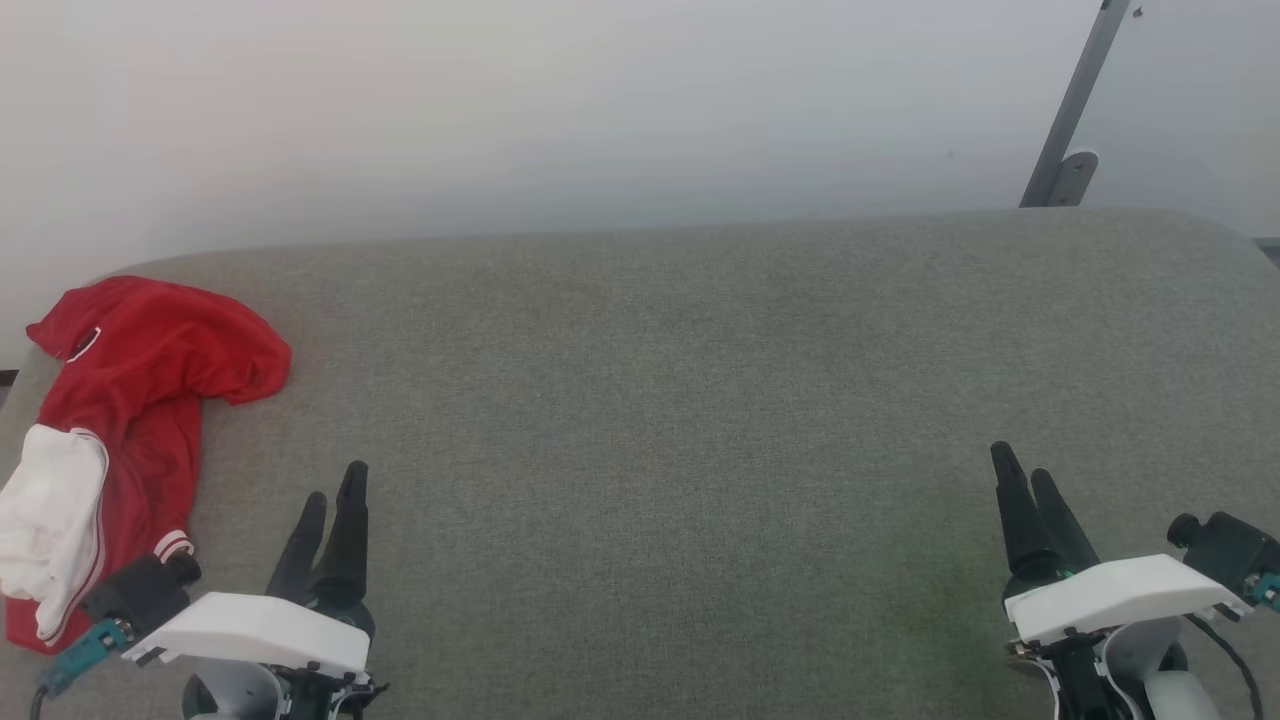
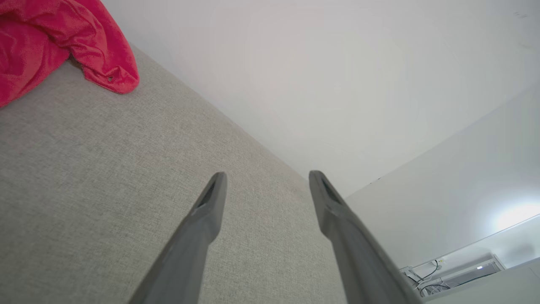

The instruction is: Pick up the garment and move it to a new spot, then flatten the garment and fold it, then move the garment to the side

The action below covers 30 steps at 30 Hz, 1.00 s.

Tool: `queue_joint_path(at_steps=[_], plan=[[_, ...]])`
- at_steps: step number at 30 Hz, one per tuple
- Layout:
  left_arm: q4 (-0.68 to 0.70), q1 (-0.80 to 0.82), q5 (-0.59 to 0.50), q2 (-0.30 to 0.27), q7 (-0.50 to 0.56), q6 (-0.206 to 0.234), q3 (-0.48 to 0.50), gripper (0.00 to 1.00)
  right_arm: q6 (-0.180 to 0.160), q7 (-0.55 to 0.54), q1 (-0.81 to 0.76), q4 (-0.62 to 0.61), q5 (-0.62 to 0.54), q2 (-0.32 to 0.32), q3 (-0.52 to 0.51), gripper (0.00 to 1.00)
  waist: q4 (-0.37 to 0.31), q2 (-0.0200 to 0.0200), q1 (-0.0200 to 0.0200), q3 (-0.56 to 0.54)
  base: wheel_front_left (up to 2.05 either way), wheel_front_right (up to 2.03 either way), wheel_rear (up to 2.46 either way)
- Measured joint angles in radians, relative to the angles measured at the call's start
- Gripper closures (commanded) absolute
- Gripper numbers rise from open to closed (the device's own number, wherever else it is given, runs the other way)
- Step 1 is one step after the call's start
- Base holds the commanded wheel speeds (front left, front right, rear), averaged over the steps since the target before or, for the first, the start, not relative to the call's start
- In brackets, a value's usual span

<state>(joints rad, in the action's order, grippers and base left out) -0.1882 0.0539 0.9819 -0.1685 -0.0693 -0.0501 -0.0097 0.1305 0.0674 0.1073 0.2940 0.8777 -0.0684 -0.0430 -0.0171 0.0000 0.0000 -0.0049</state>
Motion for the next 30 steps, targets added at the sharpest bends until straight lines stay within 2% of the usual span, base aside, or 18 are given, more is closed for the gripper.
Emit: queue_joint_path(at_steps=[14, 30], plan=[[0.002, -0.001, -0.161, -0.017, -0.044, -0.043, 0.036, 0.00, 0.000, 0.040, 0.007, 0.008, -0.170, -0.019, -0.007, 0.00, -0.005, 0.0000, 0.0000, -0.001, 0.00, 0.00, 0.00], [0.012, -0.017, -0.319, -0.018, -0.084, -0.065, 0.058, 0.00, 0.000, 0.082, 0.017, 0.007, -0.322, -0.029, 0.004, 0.00, -0.007, 0.0000, 0.0000, -0.003, 0.00, 0.00, 0.00]])
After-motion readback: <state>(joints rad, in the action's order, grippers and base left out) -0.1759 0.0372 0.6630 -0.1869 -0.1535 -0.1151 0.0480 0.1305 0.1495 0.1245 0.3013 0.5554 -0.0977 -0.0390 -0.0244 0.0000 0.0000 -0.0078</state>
